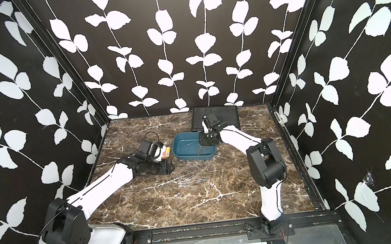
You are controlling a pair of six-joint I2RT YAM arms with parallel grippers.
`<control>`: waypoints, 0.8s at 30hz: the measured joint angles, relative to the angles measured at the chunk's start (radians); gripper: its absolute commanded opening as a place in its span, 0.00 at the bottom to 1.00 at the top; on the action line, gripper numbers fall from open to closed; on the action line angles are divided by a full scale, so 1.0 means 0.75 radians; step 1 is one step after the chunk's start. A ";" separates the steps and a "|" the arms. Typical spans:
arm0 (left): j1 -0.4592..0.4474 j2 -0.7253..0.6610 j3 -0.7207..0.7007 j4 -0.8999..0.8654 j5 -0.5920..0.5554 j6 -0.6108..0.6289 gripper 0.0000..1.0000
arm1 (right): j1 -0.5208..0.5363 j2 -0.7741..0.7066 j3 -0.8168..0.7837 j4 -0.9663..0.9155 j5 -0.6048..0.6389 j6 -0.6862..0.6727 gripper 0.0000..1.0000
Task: Put the nails on the desktop into the storage box
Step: Place the nail in the storage box, then pick up the nail from the center of the board.
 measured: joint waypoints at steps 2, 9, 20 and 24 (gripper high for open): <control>-0.012 0.022 0.007 0.007 0.004 0.000 0.70 | -0.002 -0.006 -0.012 -0.008 0.009 -0.021 0.33; -0.036 0.099 0.027 0.026 0.021 -0.006 0.70 | -0.002 -0.196 -0.143 -0.085 0.007 -0.211 0.33; -0.040 0.105 -0.010 0.086 0.045 -0.039 0.70 | 0.160 -0.555 -0.564 -0.179 -0.063 -0.877 0.34; -0.040 0.102 -0.042 0.089 0.046 -0.061 0.70 | 0.303 -0.488 -0.601 -0.222 -0.004 -1.029 0.34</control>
